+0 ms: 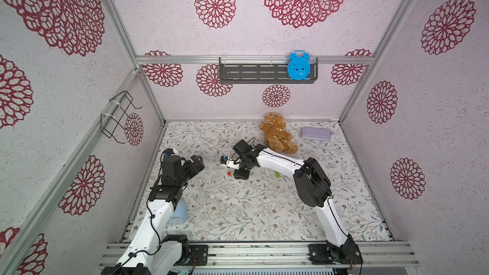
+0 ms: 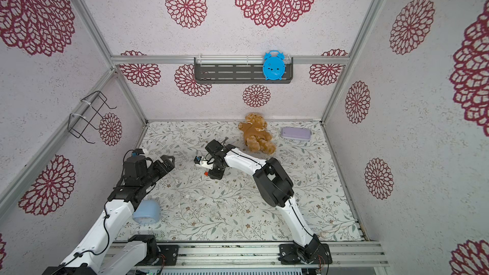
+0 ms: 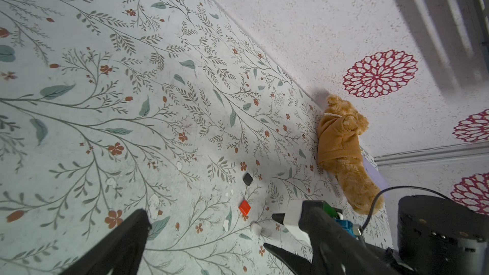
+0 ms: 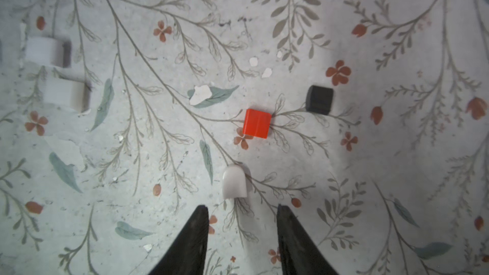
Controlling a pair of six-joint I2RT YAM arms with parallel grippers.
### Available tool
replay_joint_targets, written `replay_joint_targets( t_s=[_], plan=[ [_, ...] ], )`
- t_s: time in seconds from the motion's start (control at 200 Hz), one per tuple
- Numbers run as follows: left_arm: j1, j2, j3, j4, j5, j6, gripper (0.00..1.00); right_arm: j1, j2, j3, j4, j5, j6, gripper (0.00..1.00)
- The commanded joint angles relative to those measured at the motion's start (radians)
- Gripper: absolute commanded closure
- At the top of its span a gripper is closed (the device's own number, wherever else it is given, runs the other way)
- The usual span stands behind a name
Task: Close the usb drive cover
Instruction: Pick up the cover from the center of the board.
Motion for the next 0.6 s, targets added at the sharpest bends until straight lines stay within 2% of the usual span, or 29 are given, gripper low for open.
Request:
replay_joint_targets(
  t_s=[0.0, 0.595],
  plan=[
    [0.022, 0.003, -0.019, 0.007, 0.032, -0.004, 0.03, 0.013, 0.016, 0.073, -0.100, 0.011, -0.056, 0.55],
    [0.056, 0.000, -0.048, 0.026, 0.071, -0.005, 0.03, 0.023, 0.120, 0.155, -0.166, 0.013, -0.083, 0.60]
  ],
)
